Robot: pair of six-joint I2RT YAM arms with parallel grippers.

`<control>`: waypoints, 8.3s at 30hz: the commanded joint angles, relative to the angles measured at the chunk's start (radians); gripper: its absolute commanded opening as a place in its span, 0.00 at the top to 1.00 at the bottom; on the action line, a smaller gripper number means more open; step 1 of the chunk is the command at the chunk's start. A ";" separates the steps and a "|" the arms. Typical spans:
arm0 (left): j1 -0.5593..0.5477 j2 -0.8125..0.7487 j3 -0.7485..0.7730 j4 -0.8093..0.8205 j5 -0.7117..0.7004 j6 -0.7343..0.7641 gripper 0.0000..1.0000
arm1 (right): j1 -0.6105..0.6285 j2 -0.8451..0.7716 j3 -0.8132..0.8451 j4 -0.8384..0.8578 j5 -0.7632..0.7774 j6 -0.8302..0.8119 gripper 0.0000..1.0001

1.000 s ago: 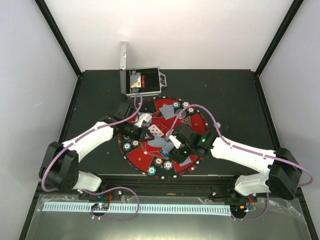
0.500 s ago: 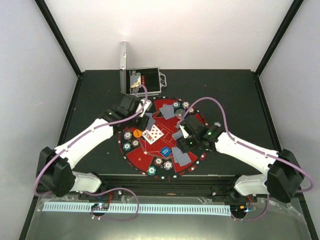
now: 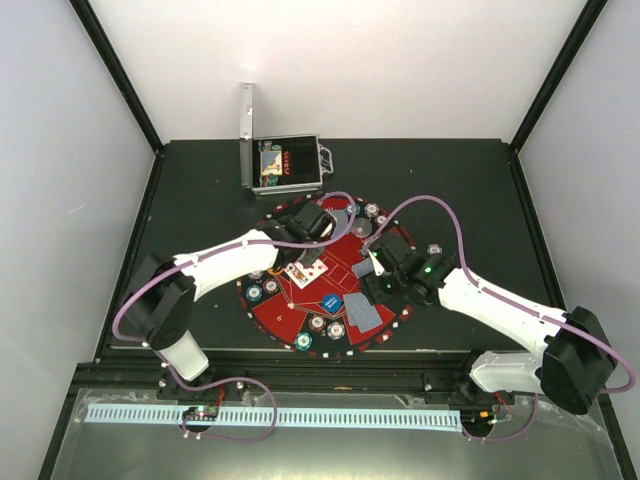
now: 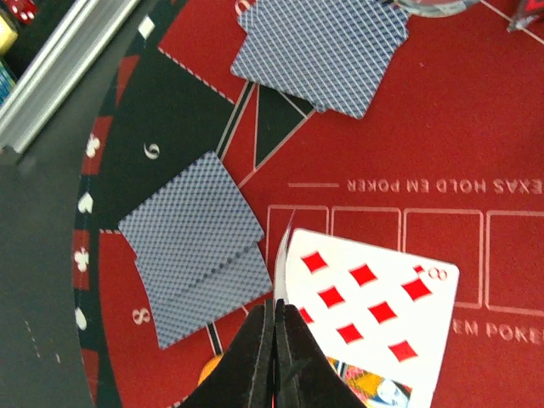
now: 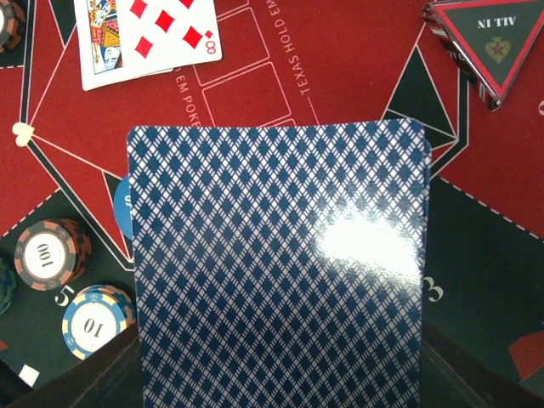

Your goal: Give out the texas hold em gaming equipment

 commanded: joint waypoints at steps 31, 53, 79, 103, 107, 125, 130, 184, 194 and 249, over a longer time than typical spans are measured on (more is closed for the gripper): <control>-0.088 0.204 0.040 0.069 -0.047 0.099 0.98 | -0.006 -0.006 -0.001 0.029 -0.019 -0.002 0.38; -0.090 0.293 0.087 0.049 0.090 -0.009 0.90 | -0.006 -0.011 -0.012 0.025 -0.033 0.006 0.38; -0.004 -0.171 -0.195 0.173 0.132 -0.233 0.25 | 0.005 0.005 -0.014 0.027 -0.050 -0.046 0.38; 0.190 -0.240 -0.351 0.242 1.280 -0.399 0.32 | 0.239 0.081 0.094 0.083 -0.148 -0.178 0.38; 0.190 -0.223 -0.354 0.235 1.285 -0.388 0.32 | 0.247 0.078 0.094 0.079 -0.144 -0.179 0.38; 0.199 -0.211 -0.380 0.191 1.214 -0.381 0.49 | 0.249 0.040 0.070 0.090 -0.119 -0.175 0.38; 0.223 -0.232 -0.417 0.232 1.195 -0.425 0.56 | 0.250 0.034 0.063 0.089 -0.121 -0.173 0.38; 0.290 -0.331 -0.367 0.092 1.184 -0.340 0.98 | 0.249 -0.003 0.044 0.098 0.002 -0.090 0.38; 0.317 -0.398 -0.353 0.040 1.144 -0.296 0.98 | 0.248 -0.048 0.017 0.084 0.032 -0.049 0.38; 0.439 -0.138 -0.104 -0.060 1.276 -0.121 0.98 | 0.083 -0.068 -0.033 0.069 -0.012 -0.047 0.38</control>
